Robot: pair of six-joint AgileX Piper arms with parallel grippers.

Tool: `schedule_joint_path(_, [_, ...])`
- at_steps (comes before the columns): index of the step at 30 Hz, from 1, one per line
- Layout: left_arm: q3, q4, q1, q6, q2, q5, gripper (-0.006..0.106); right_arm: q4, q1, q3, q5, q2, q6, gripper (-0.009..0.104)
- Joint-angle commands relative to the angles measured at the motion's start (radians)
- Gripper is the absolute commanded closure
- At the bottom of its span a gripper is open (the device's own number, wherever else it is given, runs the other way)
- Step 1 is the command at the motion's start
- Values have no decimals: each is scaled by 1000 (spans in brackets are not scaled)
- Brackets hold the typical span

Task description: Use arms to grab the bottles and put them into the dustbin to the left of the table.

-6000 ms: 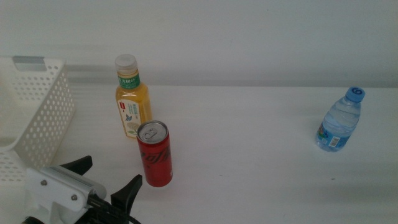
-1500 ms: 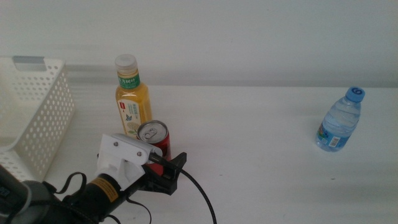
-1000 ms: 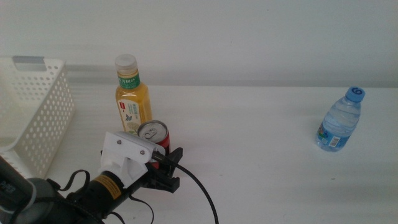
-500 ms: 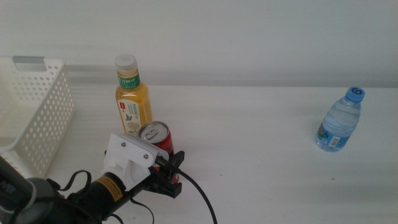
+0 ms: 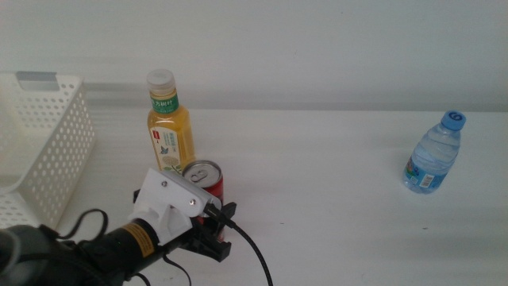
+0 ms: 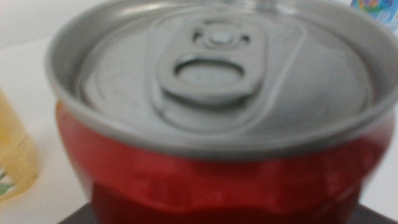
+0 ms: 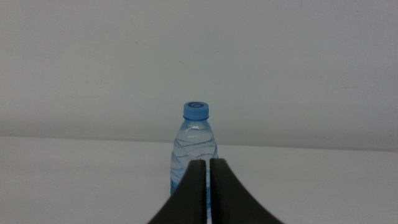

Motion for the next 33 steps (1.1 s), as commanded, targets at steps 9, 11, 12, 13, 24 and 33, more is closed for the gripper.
schedule_joint_path(9, [-29, -32, -9, -8, -317, 394, 68, -6, -5, 35, -7, -37, -3, 97])
schedule_joint_path(11, [-55, -32, -9, -8, -376, 517, 68, -6, -5, 35, -7, -37, -3, 97])
schedule_joint_path(12, [-65, -32, -9, -8, -396, 555, 68, -6, -5, 35, -7, -37, -3, 97])
schedule_joint_path(13, [-77, -32, -9, -8, -418, 592, 68, -6, -5, 35, -7, -37, -3, 97])
schedule_joint_path(24, [-241, -47, 7, -8, -504, 1034, 68, -6, -5, 35, -7, -37, -3, 97])
schedule_joint_path(33, [-462, -45, 46, 26, -504, 1455, 68, -6, -5, 35, -7, -37, -3, 97])
